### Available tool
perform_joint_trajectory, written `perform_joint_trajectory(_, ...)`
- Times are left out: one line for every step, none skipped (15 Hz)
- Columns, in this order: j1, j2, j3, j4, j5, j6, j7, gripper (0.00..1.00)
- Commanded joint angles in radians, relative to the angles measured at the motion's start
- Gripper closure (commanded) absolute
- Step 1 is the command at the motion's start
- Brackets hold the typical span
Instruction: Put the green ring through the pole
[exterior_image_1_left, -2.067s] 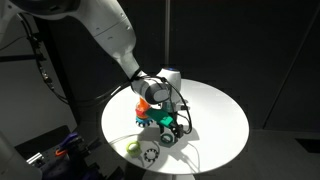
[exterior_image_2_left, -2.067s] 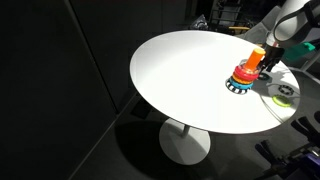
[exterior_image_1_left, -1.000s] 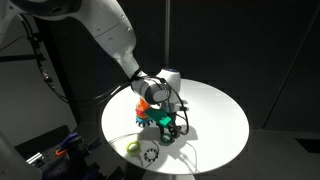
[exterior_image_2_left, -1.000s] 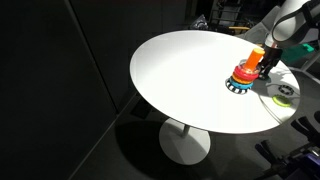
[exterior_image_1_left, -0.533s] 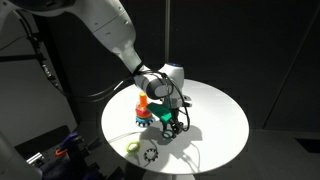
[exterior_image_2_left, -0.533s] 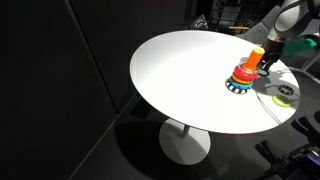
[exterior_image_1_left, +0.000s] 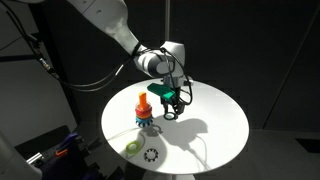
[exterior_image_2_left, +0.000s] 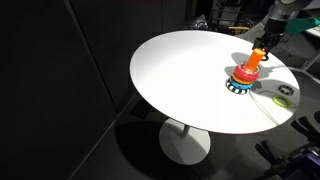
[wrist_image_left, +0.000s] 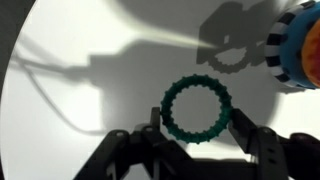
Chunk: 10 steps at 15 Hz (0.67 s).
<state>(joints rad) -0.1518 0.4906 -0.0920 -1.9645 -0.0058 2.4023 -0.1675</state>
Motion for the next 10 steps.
perform_joint_trajectory(0.014, -0.05, 0.027, 0.031, 0.01, -0.087, 0.012, 0.55)
perform_joint_trajectory(0.019, -0.061, 0.036, 0.035, 0.014, -0.097, 0.008, 0.55)
perform_joint_trajectory(0.024, -0.072, 0.047, 0.038, 0.02, -0.109, 0.003, 0.55)
perform_joint_trajectory(0.03, -0.084, 0.056, 0.039, 0.024, -0.114, 0.001, 0.55)
perform_joint_trajectory(0.036, -0.095, 0.065, 0.037, 0.03, -0.118, -0.001, 0.55)
perform_joint_trajectory(0.041, -0.105, 0.073, 0.036, 0.037, -0.121, -0.002, 0.55)
perform_joint_trajectory(0.047, -0.117, 0.081, 0.031, 0.042, -0.118, -0.004, 0.55)
perform_joint_trajectory(0.051, -0.125, 0.088, 0.029, 0.047, -0.118, -0.007, 0.55)
perform_joint_trajectory(0.056, -0.133, 0.095, 0.026, 0.053, -0.115, -0.01, 0.55)
perform_joint_trajectory(0.06, -0.141, 0.103, 0.025, 0.059, -0.116, -0.012, 0.55)
